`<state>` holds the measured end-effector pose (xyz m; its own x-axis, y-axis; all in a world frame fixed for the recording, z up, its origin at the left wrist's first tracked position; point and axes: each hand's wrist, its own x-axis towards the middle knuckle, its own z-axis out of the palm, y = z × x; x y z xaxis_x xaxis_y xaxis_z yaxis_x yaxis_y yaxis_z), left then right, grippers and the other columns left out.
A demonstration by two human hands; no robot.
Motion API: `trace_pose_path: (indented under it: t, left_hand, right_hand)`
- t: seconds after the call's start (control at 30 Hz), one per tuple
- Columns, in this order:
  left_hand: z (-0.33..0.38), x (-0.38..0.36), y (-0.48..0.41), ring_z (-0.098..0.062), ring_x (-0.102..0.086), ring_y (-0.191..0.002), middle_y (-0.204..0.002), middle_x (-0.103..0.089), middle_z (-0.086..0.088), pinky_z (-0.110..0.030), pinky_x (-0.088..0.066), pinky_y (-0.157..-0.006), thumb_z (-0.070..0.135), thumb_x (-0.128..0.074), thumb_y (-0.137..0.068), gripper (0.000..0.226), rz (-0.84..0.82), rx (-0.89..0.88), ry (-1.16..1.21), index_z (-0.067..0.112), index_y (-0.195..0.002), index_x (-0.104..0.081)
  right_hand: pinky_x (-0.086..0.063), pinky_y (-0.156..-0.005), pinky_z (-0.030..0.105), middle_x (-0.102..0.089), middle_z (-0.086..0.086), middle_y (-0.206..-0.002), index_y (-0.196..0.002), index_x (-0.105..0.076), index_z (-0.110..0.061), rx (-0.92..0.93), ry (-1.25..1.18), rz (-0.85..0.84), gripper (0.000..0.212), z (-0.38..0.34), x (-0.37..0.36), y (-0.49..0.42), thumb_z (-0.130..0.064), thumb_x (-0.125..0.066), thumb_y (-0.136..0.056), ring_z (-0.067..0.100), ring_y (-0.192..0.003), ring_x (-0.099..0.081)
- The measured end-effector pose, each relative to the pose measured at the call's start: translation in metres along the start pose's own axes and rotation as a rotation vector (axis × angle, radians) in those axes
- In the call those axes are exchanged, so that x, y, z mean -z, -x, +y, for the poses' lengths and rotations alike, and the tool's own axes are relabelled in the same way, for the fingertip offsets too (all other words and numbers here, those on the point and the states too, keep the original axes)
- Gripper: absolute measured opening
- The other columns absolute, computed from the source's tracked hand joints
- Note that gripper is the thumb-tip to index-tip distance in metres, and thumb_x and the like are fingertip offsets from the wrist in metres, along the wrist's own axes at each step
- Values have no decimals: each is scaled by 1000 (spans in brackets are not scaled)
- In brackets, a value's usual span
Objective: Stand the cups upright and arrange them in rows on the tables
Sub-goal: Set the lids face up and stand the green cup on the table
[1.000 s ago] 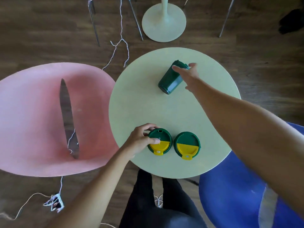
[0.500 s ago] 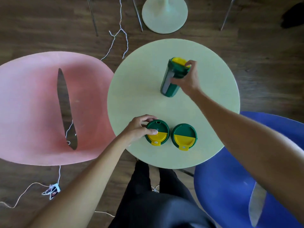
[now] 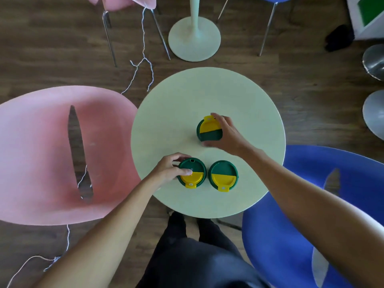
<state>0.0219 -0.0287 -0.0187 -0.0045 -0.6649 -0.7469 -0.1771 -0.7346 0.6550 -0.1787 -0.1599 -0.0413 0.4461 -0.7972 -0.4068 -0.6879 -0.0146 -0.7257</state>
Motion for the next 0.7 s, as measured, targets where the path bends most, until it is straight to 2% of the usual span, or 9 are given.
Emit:
trace_pose_path:
  t: [0.07,0.17,0.27,0.33,0.5,0.6,0.7]
  left_hand:
    - [-1,0,0,-24,-67,-108,-117,-69,-4,-43,-57,-93,8,-79,-79,39,-7,-1,8,33,-108,-70]
    - [-3,1,-2,-23,-67,-107,-120,-67,-4,-40,-58,-90,9,-79,-79,42,-10,-9,-1,27,-116,-69]
    - [-5,1,-3,-22,-67,-106,-120,-65,-3,-38,-59,-88,8,-79,-79,44,-13,-20,8,25,-118,-68]
    - [-6,1,-4,-21,-67,-105,-119,-65,-4,-35,-60,-86,8,-79,-79,44,-16,-27,15,24,-118,-68]
    - [-7,2,-5,-17,-67,-102,-116,-68,-3,-25,-58,-77,8,-80,-79,43,-21,-12,44,26,-115,-68]
    - [-9,1,-6,-18,-66,-103,-112,-67,1,-28,-58,-80,8,-82,-77,45,6,0,60,21,-117,-65]
    - [-11,1,-7,-18,-66,-100,-108,-69,0,-28,-58,-80,9,-83,-76,40,11,10,67,22,-110,-65]
  right_hand:
    - [-39,-103,33,-38,11,-146,-144,-37,-18,17,29,-30,76,-6,12,-10,-26,-76,-80,27,-130,-42]
    - [-42,-104,39,-47,9,-143,-142,-41,-22,38,131,-148,72,-17,27,-25,-8,-70,-77,28,-129,-46]
    - [-49,-94,40,-55,4,-133,-134,-48,-33,10,248,-274,63,-29,35,-33,-16,-71,-78,26,-116,-53]
    - [-51,-89,39,-58,3,-127,-128,-54,-35,11,272,-287,57,-33,37,-34,-23,-75,-76,26,-109,-55]
    - [-50,-88,39,-63,4,-124,-125,-58,-32,30,251,-244,56,-29,34,-23,-28,-79,-73,26,-105,-57]
    - [-49,-88,37,-63,3,-125,-126,-58,-32,30,247,-257,56,-25,32,-16,-28,-79,-73,25,-105,-56]
    - [-48,-90,38,-62,2,-128,-126,-58,-32,17,238,-273,57,-23,30,-12,-28,-79,-74,24,-108,-55]
